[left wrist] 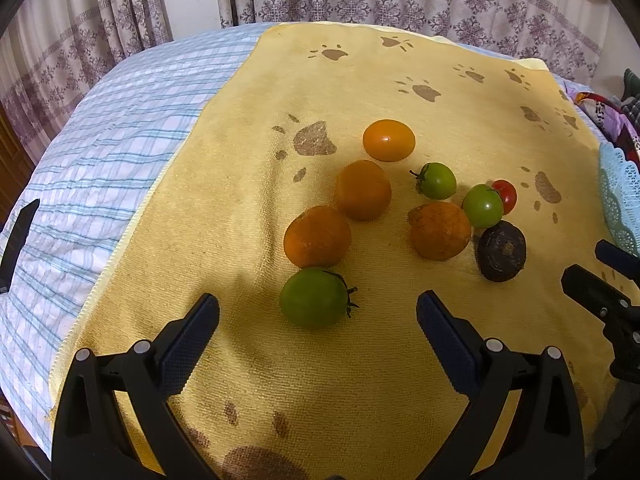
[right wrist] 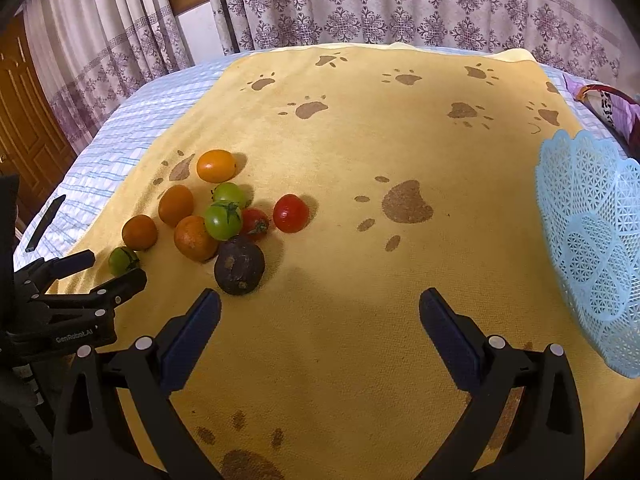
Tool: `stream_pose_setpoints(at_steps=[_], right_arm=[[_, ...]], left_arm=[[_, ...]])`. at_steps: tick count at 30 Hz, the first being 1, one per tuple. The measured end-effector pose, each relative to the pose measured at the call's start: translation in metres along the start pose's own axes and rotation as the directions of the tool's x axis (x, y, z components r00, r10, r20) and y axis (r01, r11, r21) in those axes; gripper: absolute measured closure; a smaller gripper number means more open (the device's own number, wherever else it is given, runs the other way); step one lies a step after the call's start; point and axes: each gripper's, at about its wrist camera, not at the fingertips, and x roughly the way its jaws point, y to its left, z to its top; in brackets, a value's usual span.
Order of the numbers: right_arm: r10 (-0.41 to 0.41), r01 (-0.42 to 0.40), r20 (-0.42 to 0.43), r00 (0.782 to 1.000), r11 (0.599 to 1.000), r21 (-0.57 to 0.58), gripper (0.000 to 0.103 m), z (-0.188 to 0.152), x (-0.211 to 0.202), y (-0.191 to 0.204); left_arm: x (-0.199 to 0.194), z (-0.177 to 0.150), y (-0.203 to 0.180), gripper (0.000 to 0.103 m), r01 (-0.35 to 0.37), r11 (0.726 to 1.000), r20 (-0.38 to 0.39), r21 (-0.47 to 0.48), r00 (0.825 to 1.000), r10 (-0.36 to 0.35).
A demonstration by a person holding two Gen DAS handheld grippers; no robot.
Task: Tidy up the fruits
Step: 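Move both tools toward the fruit cluster on the towel, then grasp the green tomato with the left tool while the right tool grasps the dark purple fruit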
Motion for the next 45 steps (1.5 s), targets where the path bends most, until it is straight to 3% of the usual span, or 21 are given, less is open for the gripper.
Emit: stream_pose_setpoints(at_steps=[15, 27, 33, 39, 42, 45], right_arm=[[-0.007, 0.007, 0.024, 1.000, 1.000, -0.006, 0.002, 0.000, -0.007, 0.004], [0.000, 0.000, 0.015, 1.000, 1.000, -0.020, 0.002, -0.002, -0.008, 0.011], [0.008, -0.008, 0.000, 1.000, 1.000, -0.017, 0.002, -0.003, -0.006, 0.011], [0.022, -0.022, -0.011, 1.000, 1.000, -0.015, 0.002, -0.002, -0.005, 0.010], [0.029, -0.029, -0.021, 0.999, 0.999, -0.018, 0.002, -0.004, -0.003, 0.010], [0.032, -0.033, -0.028, 0.999, 0.999, -0.027, 0.003, -0.005, -0.001, 0.014]], left_arm=[[-0.009, 0.008, 0.011, 0.005, 0.007, 1.000, 0.040, -0.014, 0.999, -0.007], [-0.003, 0.015, 0.024, 0.007, 0.072, 0.997, 0.000, -0.035, 0.997, -0.072], [0.005, 0.008, 0.023, 0.019, 0.092, 0.995, -0.047, -0.044, 0.994, -0.095], [0.010, 0.003, 0.021, 0.044, 0.068, 0.997, -0.067, -0.038, 0.995, -0.071], [0.007, 0.003, 0.021, 0.062, 0.089, 0.995, -0.059, -0.041, 0.994, -0.091], [0.003, 0.004, 0.021, 0.066, 0.091, 0.995, -0.059, -0.039, 0.994, -0.093]])
